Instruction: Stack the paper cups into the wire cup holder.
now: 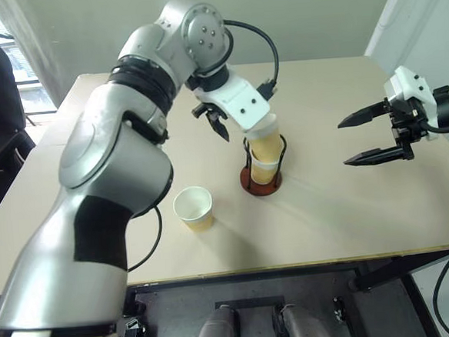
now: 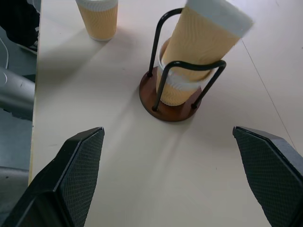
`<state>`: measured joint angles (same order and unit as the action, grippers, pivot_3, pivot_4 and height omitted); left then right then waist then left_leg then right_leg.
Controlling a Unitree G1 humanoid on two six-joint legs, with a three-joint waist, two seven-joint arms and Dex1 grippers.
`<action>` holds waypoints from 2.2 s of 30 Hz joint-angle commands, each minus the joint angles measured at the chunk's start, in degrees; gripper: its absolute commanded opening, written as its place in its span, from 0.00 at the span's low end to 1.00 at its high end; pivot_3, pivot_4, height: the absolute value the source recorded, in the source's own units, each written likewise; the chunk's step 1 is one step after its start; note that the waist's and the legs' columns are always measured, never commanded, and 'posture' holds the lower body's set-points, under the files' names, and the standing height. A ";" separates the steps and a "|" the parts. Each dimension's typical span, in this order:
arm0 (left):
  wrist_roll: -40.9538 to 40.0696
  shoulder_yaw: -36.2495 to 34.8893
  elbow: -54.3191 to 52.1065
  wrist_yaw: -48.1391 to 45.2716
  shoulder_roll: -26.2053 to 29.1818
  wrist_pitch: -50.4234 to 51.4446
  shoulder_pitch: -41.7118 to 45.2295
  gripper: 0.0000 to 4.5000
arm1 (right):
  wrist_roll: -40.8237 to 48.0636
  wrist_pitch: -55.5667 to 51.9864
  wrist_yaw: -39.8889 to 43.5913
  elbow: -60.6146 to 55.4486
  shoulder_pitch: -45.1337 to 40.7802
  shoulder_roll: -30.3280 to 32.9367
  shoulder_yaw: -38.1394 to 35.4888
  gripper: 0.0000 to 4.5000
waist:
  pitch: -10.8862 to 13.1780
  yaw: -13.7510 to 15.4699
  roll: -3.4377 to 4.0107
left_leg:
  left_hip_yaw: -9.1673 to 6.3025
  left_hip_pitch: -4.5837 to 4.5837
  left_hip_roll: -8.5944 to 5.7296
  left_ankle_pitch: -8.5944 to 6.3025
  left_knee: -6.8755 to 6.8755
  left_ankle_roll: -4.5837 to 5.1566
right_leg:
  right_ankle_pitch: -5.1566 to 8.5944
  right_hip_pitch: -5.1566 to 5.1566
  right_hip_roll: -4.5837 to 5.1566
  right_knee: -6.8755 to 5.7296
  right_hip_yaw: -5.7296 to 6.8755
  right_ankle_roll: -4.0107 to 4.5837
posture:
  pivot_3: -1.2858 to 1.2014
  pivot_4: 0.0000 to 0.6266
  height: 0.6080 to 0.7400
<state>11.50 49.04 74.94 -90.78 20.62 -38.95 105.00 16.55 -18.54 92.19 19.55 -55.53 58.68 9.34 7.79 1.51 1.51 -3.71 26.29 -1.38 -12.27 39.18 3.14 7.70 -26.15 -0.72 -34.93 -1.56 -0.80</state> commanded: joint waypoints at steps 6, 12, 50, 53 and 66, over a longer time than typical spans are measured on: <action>0.39 -2.29 -0.02 -1.72 0.25 -0.85 1.39 1.00 | -0.20 0.48 0.00 -1.58 -0.09 1.22 -2.96 0.99 | 0.00 0.01 0.00 | 0.00 -0.01 0.01 0.00 0.00 0.00 | 0.00 0.00 0.00 -0.01 0.00 -0.01 | 0.52 0.24 1.00; -2.86 -7.86 -0.66 -1.72 1.55 1.98 1.34 1.00 | -0.78 0.37 -0.34 -2.27 -0.04 1.04 -2.70 0.99 | 0.00 0.00 0.00 | 0.00 0.00 0.01 -0.01 0.01 0.00 | -0.01 0.00 0.00 0.00 -0.01 -0.02 | 0.52 0.24 1.00; -38.04 41.99 -65.28 -1.72 52.59 15.96 -0.41 1.00 | 2.64 2.63 0.31 -4.23 -4.30 0.98 5.72 0.99 | 0.01 -1.21 0.15 | -0.18 -0.20 -0.01 -0.02 -0.08 -0.22 | 0.62 0.13 -0.05 -0.02 0.06 0.73 | 0.52 0.24 1.00; -37.35 41.96 -66.41 -1.72 53.29 15.86 -1.06 1.00 | 2.72 2.48 0.31 -4.15 -4.29 0.83 5.63 0.99 | 0.01 -1.22 0.16 | -0.20 -0.22 0.02 -0.06 -0.15 -0.27 | 0.70 0.10 -0.06 -0.03 0.10 0.80 | 0.52 0.24 1.00; -26.21 26.97 -61.68 -1.72 48.11 11.37 -17.11 1.00 | 2.59 2.23 0.31 -3.98 -4.44 -0.27 5.47 0.99 | 0.01 -1.19 0.16 | -0.24 -0.28 0.02 -0.03 -0.06 -0.26 | 0.70 0.18 -0.04 -0.09 0.08 0.82 | 0.52 0.24 1.00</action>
<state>-16.16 80.08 12.47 -90.88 69.30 -26.73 88.73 18.30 -16.55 92.28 16.32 -58.48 58.00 15.34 7.80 0.32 1.67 -3.94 25.99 -1.36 -12.30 39.12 2.88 8.39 -25.96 -0.76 -35.02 -1.47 0.02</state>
